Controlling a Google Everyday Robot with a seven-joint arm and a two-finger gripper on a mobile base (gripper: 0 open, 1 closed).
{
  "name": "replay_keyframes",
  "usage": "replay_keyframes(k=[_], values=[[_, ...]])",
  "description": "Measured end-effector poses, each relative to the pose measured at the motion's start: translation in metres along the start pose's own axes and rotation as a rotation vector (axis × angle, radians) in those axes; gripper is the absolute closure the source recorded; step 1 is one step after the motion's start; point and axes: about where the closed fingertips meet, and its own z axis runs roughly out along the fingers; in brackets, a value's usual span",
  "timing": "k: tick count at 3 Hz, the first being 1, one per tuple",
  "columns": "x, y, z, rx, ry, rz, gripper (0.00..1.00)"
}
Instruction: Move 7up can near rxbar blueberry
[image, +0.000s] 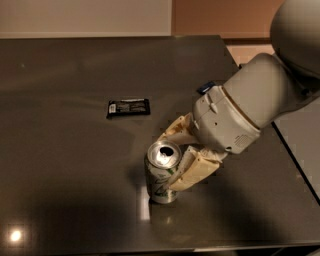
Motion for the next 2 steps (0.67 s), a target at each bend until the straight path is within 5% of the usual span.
replay_keyframes(k=[1, 2], values=[[0.009, -0.034, -0.041, 0.115, -0.011, 0.054, 1.0], [0.026, -0.079, -0.085, 0.24, -0.017, 0.132, 1.0]])
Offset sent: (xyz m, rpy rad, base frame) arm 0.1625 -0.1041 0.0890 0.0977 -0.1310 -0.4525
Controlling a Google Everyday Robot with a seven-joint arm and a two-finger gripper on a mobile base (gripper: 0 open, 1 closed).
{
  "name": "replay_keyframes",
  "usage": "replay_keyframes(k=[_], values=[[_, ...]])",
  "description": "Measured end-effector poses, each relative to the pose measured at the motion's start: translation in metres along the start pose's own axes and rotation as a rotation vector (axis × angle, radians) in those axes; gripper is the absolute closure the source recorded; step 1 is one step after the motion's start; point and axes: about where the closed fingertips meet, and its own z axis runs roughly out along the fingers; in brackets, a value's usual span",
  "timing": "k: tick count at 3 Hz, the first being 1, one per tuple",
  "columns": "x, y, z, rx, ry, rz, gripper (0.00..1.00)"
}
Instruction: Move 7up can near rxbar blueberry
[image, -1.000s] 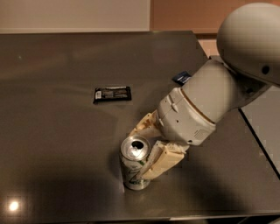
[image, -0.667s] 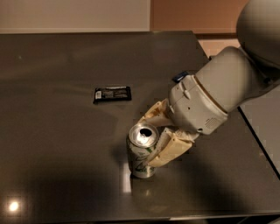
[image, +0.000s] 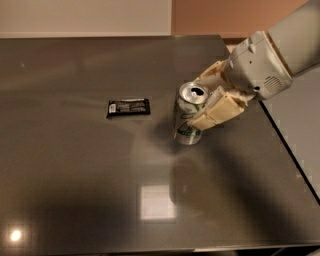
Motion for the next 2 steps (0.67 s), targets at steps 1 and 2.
replay_keyframes(k=[1, 2], values=[[0.02, -0.05, -0.03, 0.099, 0.011, 0.086, 1.0], [0.048, -0.086, -0.052, 0.165, 0.041, 0.165, 1.0]])
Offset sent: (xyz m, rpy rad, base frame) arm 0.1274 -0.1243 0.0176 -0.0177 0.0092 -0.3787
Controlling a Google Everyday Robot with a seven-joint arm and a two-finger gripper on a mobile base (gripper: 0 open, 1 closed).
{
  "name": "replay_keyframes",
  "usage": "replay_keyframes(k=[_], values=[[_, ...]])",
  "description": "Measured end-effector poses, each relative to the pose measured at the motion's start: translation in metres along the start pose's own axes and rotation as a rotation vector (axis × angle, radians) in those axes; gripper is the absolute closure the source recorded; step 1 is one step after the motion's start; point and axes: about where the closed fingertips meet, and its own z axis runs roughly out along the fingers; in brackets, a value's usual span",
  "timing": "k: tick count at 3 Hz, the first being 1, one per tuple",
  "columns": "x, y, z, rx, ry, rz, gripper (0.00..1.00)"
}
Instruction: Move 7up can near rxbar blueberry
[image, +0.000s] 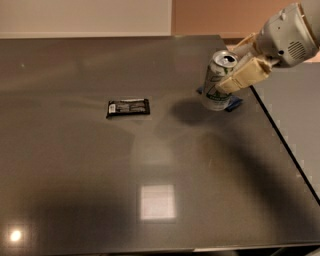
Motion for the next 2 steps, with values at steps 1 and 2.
replay_keyframes(k=[1, 2], values=[[0.032, -0.027, -0.007, 0.039, 0.029, 0.082, 1.0], [0.064, -0.037, -0.011, 0.06, 0.053, 0.154, 1.0]])
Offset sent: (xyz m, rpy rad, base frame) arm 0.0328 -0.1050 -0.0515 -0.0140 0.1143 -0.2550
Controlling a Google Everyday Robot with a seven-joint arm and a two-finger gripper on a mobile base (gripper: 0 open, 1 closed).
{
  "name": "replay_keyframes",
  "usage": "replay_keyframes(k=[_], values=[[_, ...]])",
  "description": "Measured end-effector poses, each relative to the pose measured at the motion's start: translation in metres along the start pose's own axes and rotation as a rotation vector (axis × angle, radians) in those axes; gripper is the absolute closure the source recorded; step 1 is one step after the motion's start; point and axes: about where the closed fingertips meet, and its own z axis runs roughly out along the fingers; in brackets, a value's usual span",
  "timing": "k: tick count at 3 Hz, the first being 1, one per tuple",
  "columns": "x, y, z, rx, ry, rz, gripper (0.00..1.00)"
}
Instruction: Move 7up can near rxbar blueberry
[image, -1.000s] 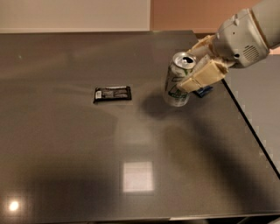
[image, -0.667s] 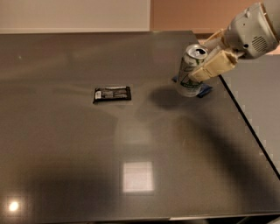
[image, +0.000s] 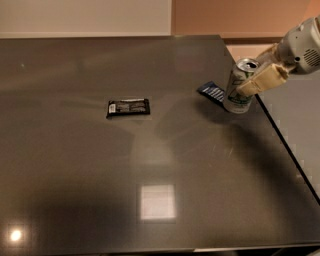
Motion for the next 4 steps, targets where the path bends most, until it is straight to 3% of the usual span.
replay_keyframes(k=[1, 3, 4], values=[[0.027, -0.009, 0.001, 0.009, 0.015, 0.061, 1.0], [0.057, -0.026, 0.013, -0.001, 0.016, 0.143, 1.0], [0.061, -0.033, 0.019, -0.01, -0.004, 0.156, 0.83]])
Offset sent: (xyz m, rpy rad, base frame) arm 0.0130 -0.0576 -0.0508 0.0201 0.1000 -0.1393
